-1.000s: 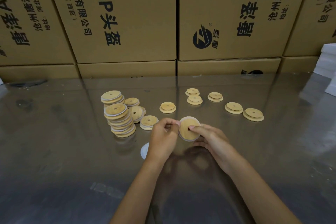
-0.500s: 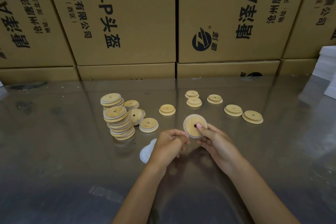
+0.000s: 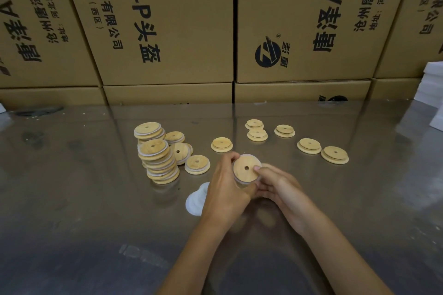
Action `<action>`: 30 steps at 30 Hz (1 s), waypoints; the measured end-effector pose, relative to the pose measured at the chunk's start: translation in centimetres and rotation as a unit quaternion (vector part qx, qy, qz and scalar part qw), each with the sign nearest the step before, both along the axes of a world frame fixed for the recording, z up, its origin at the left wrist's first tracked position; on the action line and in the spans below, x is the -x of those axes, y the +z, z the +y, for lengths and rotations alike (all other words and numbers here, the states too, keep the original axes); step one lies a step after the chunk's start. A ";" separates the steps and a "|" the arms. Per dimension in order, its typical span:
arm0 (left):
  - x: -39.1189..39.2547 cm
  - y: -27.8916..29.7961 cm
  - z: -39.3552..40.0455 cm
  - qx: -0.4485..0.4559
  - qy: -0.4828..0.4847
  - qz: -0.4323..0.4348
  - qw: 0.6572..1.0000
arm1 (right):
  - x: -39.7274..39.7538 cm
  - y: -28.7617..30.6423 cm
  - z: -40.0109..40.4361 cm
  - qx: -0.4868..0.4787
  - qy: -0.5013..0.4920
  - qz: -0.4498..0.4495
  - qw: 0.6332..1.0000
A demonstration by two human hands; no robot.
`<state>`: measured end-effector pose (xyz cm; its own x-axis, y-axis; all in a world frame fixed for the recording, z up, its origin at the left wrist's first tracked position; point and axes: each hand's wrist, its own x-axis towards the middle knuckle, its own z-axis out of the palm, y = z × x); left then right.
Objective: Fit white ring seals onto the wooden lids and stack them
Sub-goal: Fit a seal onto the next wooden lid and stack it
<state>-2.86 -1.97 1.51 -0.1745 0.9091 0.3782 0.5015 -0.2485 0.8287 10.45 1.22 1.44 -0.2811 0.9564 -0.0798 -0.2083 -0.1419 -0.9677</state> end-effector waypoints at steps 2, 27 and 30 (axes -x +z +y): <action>0.2 0.0 0.1 -0.016 0.002 -0.003 1.000 | 0.1 0.2 -0.1 0.000 0.008 -0.004 1.000; 5.7 -1.2 1.1 0.025 0.267 0.121 0.956 | -0.6 0.3 0.0 0.009 0.004 -0.009 1.000; 5.7 -1.1 1.2 0.008 0.255 0.132 0.958 | -0.6 0.4 0.0 0.011 0.003 -0.009 1.000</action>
